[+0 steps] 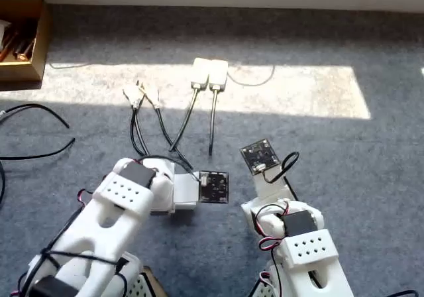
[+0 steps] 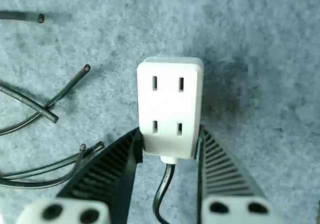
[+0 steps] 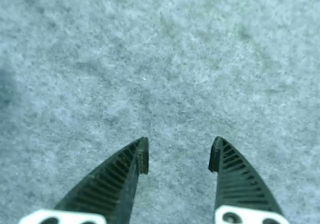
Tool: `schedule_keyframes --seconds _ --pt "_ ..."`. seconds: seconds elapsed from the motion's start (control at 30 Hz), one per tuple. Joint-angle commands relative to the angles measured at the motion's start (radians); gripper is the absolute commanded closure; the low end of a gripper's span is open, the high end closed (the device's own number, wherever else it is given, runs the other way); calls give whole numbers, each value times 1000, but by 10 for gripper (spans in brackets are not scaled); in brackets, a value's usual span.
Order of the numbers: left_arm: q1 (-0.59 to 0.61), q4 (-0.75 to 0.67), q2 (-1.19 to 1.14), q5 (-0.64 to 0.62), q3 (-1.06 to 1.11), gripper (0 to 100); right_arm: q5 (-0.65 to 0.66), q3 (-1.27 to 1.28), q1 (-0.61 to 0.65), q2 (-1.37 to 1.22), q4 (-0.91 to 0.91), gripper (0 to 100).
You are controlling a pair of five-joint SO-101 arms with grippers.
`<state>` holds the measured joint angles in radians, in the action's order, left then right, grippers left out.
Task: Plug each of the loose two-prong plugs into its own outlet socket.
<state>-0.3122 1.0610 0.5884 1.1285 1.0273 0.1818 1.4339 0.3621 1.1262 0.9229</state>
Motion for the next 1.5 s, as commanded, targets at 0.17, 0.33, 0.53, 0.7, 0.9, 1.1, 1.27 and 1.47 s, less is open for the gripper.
schedule_keyframes --seconds 0.17,0.33,0.53,0.7,0.9,1.1,1.27,1.47 --pt "16 -35 -286 11 -128 951 -5 -5 8 -4 4 793" --pt "35 5 -246 11 -165 764 -5 -5 8 -4 4 793" --pt "96 118 -114 11 -248 720 -5 -5 8 -4 4 793" --pt "222 150 -31 3 -363 720 -5 -5 8 -4 4 793" --pt "456 -57 -177 -152 -489 742 -5 -5 8 -4 4 793" --pt "538 -157 -587 -588 -840 796 -5 -5 8 -4 4 793" --pt "510 -95 -921 -713 -1185 718 -5 -5 8 -4 4 793" --pt "453 106 -1239 -717 -1546 752 -5 -5 8 -4 5 793"
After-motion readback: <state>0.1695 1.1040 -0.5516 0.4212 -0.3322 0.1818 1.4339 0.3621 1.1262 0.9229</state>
